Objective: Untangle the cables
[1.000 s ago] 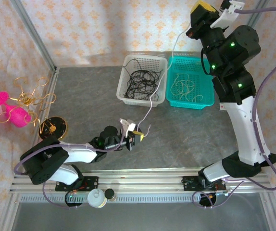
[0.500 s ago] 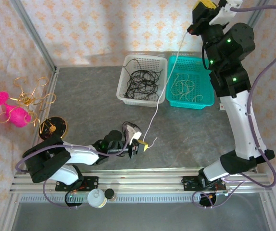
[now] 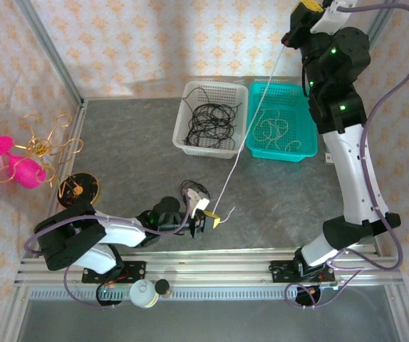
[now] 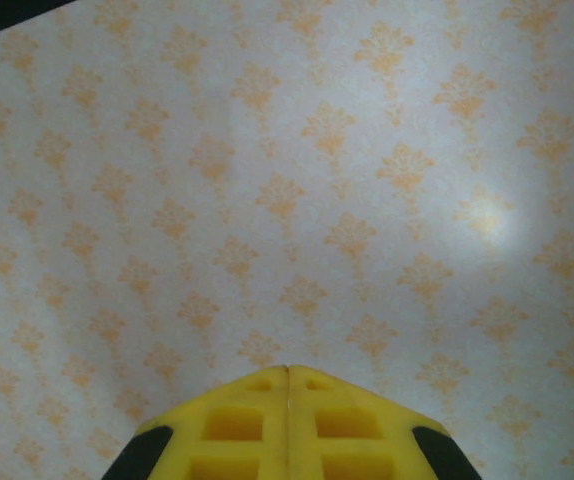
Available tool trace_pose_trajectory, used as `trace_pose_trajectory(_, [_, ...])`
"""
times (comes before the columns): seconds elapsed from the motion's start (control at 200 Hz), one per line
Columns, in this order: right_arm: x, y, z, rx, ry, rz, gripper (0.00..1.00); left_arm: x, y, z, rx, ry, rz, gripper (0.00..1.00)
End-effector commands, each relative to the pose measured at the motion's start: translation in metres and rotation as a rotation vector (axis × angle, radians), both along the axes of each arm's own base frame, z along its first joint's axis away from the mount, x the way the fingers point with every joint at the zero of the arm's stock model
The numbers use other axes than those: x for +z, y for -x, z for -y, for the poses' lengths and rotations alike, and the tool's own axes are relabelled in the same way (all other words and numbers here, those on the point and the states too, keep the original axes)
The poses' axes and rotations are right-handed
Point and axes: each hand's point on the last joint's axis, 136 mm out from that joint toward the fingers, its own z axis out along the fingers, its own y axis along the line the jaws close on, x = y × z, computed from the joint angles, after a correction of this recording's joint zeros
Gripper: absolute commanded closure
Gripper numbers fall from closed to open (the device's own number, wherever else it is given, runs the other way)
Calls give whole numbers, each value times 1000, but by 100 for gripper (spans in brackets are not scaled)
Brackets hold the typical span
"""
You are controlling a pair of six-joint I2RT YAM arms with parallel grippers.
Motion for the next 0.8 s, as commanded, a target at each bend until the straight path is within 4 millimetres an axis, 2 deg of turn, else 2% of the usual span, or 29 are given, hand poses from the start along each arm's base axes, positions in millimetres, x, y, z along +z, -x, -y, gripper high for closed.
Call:
trace_pose_trajectory(0.0, [36, 19, 4, 28, -30, 115, 100, -15, 5, -5, 8, -66, -30, 100])
trace_pose_trajectory(0.04, [32, 16, 1, 33, -21, 106, 100, -11, -1, -4, 29, -74, -13, 99])
trace_pose_trajectory(0.095, [29, 13, -1, 39, -4, 99, 100, -5, -11, -3, 66, -88, 9, 81])
trace_pose_trajectory(0.185, [26, 10, -4, 45, 17, 97, 100, 11, -22, 1, 100, -82, 31, 57])
trace_pose_trajectory(0.29, [32, 14, -6, 66, 21, 123, 100, 33, -24, 3, 113, -11, 56, 46])
trace_pose_trajectory(0.435, [54, 20, 5, 33, -9, 176, 100, 48, -22, 0, 124, 45, 71, 41])
trace_pose_trajectory(0.636, [75, 16, 33, 33, -113, 241, 100, 38, -19, -8, 144, 28, 49, 40])
trace_pose_trajectory(0.796, [87, 11, 68, -17, -211, 285, 100, 32, -17, -13, 152, 37, 29, 40])
